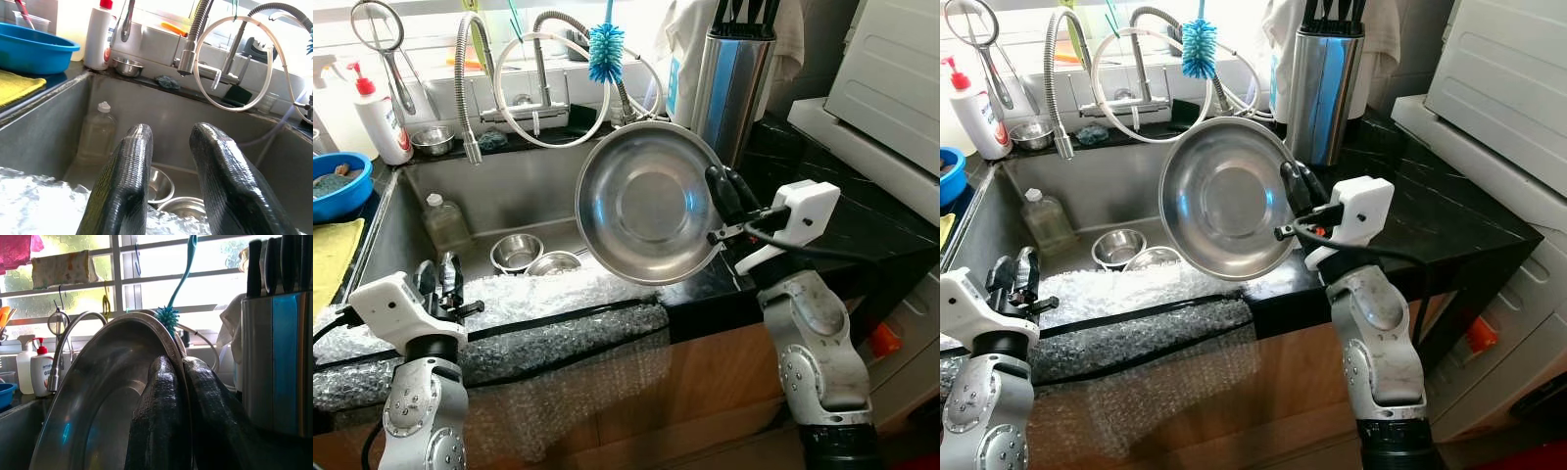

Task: Kitchen organization

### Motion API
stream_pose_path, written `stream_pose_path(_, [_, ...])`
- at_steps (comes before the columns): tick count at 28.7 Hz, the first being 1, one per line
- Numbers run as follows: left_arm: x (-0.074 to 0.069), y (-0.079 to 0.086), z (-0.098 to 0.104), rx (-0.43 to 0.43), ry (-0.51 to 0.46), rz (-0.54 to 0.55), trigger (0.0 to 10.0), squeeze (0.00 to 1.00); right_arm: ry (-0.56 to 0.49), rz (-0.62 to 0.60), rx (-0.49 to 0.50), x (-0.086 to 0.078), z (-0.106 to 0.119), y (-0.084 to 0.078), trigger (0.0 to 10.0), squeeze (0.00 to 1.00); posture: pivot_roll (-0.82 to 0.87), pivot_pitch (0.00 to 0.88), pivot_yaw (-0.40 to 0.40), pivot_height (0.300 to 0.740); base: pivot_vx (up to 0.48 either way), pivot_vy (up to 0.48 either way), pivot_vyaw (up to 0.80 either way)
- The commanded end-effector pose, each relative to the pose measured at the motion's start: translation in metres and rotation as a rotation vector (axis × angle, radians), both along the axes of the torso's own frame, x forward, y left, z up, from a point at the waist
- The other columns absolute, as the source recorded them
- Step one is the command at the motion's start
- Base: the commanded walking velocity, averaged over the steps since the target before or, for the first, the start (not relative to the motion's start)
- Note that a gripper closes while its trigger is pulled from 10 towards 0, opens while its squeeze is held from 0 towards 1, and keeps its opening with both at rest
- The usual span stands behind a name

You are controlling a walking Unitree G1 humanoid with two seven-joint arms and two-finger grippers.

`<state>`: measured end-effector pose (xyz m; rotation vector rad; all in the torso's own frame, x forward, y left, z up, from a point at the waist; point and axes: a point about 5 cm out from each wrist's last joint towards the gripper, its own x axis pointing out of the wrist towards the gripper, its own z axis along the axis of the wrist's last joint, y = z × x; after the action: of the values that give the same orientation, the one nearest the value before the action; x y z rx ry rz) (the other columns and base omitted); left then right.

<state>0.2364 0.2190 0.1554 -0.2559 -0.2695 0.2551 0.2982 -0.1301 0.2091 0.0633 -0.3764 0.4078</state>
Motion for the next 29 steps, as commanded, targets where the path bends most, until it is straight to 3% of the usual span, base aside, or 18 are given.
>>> stream_pose_path(1, [0.0, 0.002, 0.008, 0.001, -0.023, 0.002, 10.0, 0.0, -0.052, -0.01, -0.007, -0.003, 0.008, 0.001, 10.0, 0.0, 0.05, 0.0, 0.034, 0.74, 0.0, 0.0, 0.0])
stream_pose_path(3, [0.002, 0.002, 0.012, -0.024, -0.043, 0.006, 10.0, 0.0, -0.071, -0.014, 0.003, -0.001, 0.013, 0.001, 10.0, 0.0, 0.05, 0.0, 0.033, 0.74, 0.0, 0.0, 0.0])
stream_pose_path(4, [0.004, 0.002, 0.018, -0.105, -0.079, -0.009, 10.0, 0.0, -0.099, -0.014, 0.031, 0.0, 0.023, 0.0, 10.0, 0.0, 0.05, 0.0, 0.032, 0.74, 0.0, 0.0, 0.0])
stream_pose_path(5, [0.004, 0.002, 0.018, -0.105, -0.079, -0.009, 10.0, 0.0, -0.099, -0.014, 0.031, 0.0, 0.023, 0.0, 10.0, 0.0, 0.05, 0.0, 0.032, 0.74, 0.0, 0.0, 0.0])
stream_pose_path(6, [0.005, 0.002, 0.021, -0.165, -0.1, -0.017, 10.0, 0.0, -0.107, -0.012, 0.043, 0.001, 0.026, 0.0, 10.0, 0.0, 0.05, 0.0, 0.033, 0.74, 0.0, 0.0, 0.0])
stream_pose_path(7, [0.007, -0.002, 0.027, -0.27, -0.139, -0.079, 10.0, 0.0, -0.117, 0.0, 0.076, 0.001, 0.032, 0.0, 10.0, 0.0, 0.06, 0.0, 0.032, 0.74, 0.0, 0.0, 0.0])
stream_pose_path(10, [0.009, -0.012, 0.036, -0.347, -0.178, -0.21, 10.0, 0.0, -0.134, 0.017, 0.136, 0.003, 0.042, 0.001, 10.0, 0.0, 0.06, 0.0, 0.031, 0.74, 0.0, 0.0, 0.0])
stream_pose_path(16, [0.007, -0.031, 0.039, -0.392, -0.172, -0.381, 10.0, 0.0, -0.081, 0.083, 0.294, 0.007, 0.047, 0.001, 10.0, 0.0, 0.06, 0.0, 0.029, 0.74, 0.0, 0.0, 0.0])
stream_pose_path(19, [0.004, -0.041, 0.037, -0.422, -0.15, -0.472, 10.0, 0.0, -0.043, 0.099, 0.3, 0.008, 0.038, 0.001, 10.0, 0.0, 0.06, 0.0, 0.029, 0.74, 0.0, 0.0, 0.0])
stream_pose_path(20, [0.004, -0.041, 0.037, -0.428, -0.148, -0.48, 10.0, 0.09, -0.041, 0.102, 0.294, 0.008, 0.037, 0.001, 10.0, 0.0, 0.06, 0.0, 0.029, 0.74, 0.0, 0.0, 0.0])
stream_pose_path(22, [0.003, -0.041, 0.036, -0.439, -0.146, -0.487, 10.0, 0.09, -0.039, 0.104, 0.288, 0.008, 0.036, 0.002, 10.0, 0.0, 0.06, 0.0, 0.029, 0.74, 0.0, 0.0, 0.0])
stream_pose_path(23, [0.003, -0.041, 0.036, -0.45, -0.142, -0.495, 10.0, 1.0, -0.026, 0.119, 0.296, 0.007, 0.035, 0.003, 10.0, 0.0, 0.06, 0.0, 0.03, 0.74, 0.0, 0.0, 0.0])
stream_pose_path(29, [0.001, -0.045, 0.041, -0.488, -0.165, -0.559, 10.0, 1.0, 0.027, 0.176, 0.282, 0.006, 0.025, 0.009, 10.0, 0.0, 0.06, 0.0, 0.026, 0.74, 0.0, 0.0, 0.0])
